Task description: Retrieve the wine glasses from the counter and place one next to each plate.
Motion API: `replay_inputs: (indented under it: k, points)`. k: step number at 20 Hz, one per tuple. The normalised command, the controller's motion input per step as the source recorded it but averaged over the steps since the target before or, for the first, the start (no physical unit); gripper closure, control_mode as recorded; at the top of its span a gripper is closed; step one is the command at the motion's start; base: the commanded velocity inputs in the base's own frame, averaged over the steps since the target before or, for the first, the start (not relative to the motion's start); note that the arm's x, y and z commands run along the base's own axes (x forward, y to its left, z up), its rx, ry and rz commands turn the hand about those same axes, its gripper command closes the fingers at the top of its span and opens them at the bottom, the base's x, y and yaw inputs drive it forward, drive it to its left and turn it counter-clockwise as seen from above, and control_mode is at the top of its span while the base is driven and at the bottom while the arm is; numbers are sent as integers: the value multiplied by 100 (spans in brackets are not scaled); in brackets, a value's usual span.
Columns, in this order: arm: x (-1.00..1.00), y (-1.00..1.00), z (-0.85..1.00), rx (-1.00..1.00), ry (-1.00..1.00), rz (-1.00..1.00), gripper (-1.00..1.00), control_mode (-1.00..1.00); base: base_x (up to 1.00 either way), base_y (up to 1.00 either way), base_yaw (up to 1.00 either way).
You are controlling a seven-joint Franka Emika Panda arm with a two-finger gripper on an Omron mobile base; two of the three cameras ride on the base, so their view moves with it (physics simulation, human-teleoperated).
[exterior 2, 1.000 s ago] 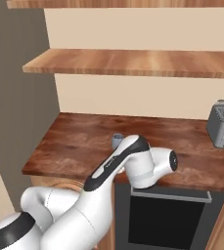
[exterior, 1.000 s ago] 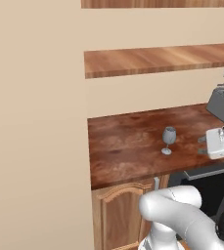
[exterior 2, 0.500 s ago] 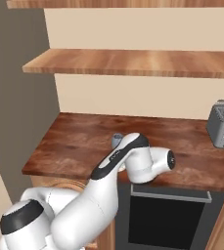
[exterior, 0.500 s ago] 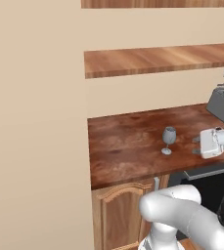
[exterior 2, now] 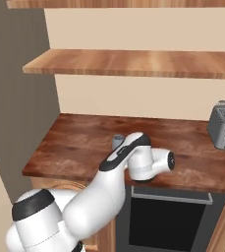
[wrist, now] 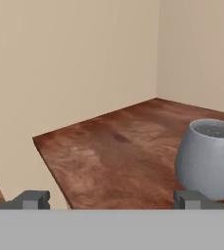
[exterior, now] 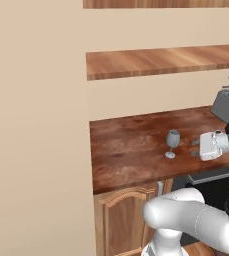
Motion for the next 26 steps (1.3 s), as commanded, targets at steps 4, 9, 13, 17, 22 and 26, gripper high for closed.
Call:
replay_inputs:
  k: [4, 9, 13, 17, 22, 26]
  points:
    - [10, -9, -24, 7, 0, 1, -100, -100, 0, 0, 0]
    - [16, -7, -31, 8, 0, 3, -100, -100, 0, 0, 0]
    - [19, -4, -24, 5, 0, 1, -100, -100, 0, 0, 0]
    - [15, 0, -9, 0, 0, 0, -100, -100, 0, 0, 0]
    - [19, 0, -2, 0, 0, 0, -100, -100, 0, 0, 0]
    - [10, 0, 0, 0, 0, 0, -100, -100, 0, 0, 0]
